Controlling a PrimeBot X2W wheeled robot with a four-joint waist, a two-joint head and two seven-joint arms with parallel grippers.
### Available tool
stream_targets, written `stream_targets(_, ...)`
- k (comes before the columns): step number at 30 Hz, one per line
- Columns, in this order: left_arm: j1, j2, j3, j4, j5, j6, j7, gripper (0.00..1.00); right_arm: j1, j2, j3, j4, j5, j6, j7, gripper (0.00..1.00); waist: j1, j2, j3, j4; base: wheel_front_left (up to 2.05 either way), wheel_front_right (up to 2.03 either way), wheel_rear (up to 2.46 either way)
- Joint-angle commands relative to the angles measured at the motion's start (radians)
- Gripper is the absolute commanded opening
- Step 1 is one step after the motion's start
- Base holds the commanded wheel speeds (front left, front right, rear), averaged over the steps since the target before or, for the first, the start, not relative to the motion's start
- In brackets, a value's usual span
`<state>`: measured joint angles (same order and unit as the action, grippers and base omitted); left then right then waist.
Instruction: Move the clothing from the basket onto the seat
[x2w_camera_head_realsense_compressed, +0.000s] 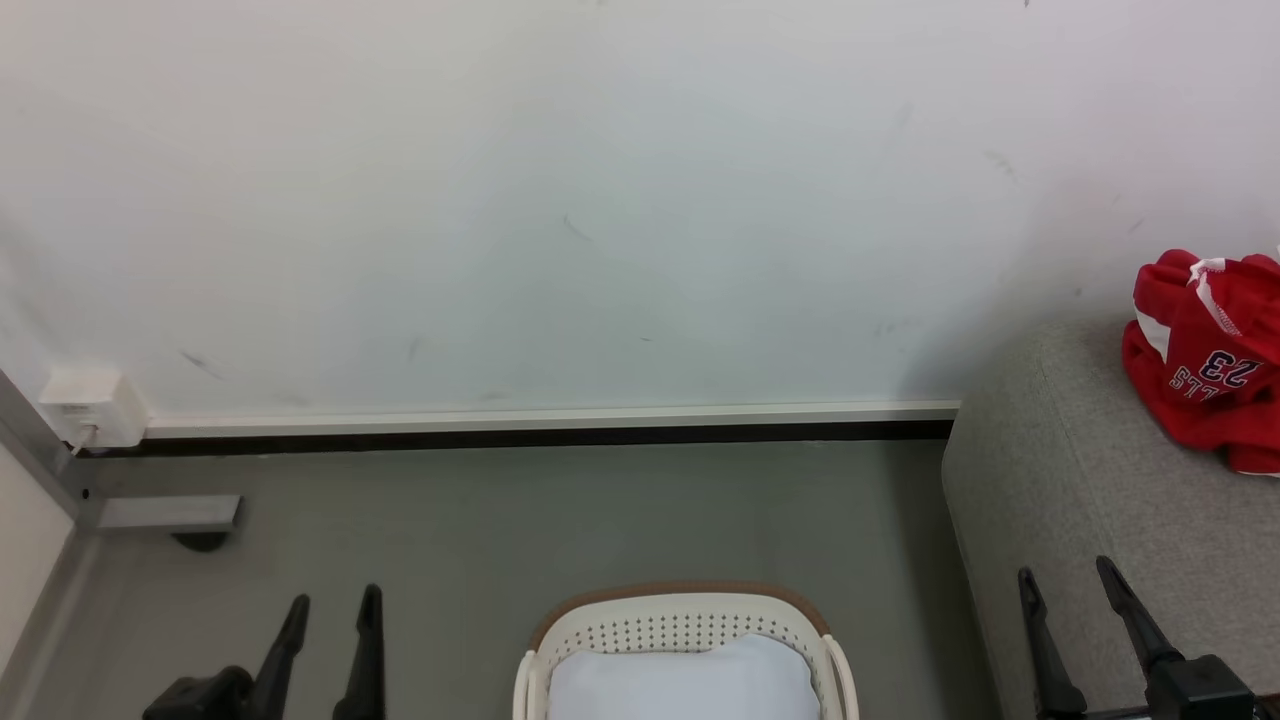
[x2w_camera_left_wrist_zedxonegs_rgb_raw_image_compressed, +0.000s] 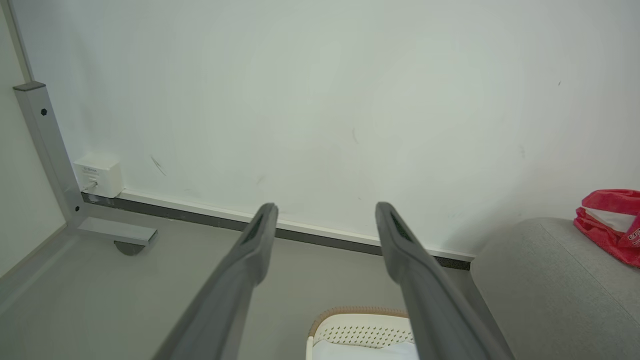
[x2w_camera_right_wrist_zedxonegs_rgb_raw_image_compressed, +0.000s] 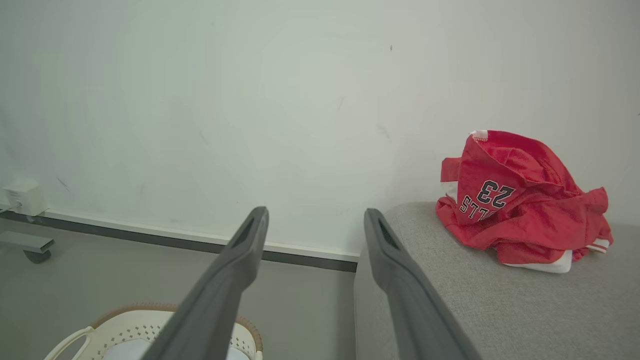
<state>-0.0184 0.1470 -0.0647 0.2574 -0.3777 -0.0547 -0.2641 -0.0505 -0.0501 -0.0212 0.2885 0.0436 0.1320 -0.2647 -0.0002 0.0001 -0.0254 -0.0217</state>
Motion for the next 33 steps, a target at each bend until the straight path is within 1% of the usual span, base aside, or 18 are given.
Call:
stream_targets(1,0.014,-0.006,0.009,0.011,0.018,-0.01,0.0,1.0,0.017,-0.002,0.0,0.003,0.005,-0.003,0.001,1.0,0.0002,-0.0001,-0.003,0.0,0.0,0.0,0.0)
stream_targets(7,0.025,-0.032,0.047,0.046,0.064,-0.042,0.0,1.0,0.032,-0.001,-0.011,0.015,0.045,-0.003,0.001,1.0,0.0002,-0.0001,-0.013,-0.002,0.0,0.0,0.0)
stream_targets(16,0.019,-0.058,0.072,0.075,0.103,-0.067,0.0,1.0,0.026,-0.001,-0.009,0.039,0.055,-0.003,0.001,1.0,0.0002,-0.0001,-0.017,-0.001,0.0,0.0,0.0)
stream_targets(23,0.019,-0.065,0.069,0.075,0.107,-0.075,0.0,1.0,0.02,-0.001,-0.005,0.048,0.064,-0.003,0.001,1.0,0.0002,-0.0001,-0.015,-0.01,0.0,0.0,0.0)
stream_targets(33,0.014,-0.074,0.065,0.076,0.103,-0.075,0.0,1.0,0.02,-0.001,-0.006,0.058,0.061,-0.003,0.001,1.0,0.0002,-0.0001,-0.011,-0.029,0.0,0.0,0.0)
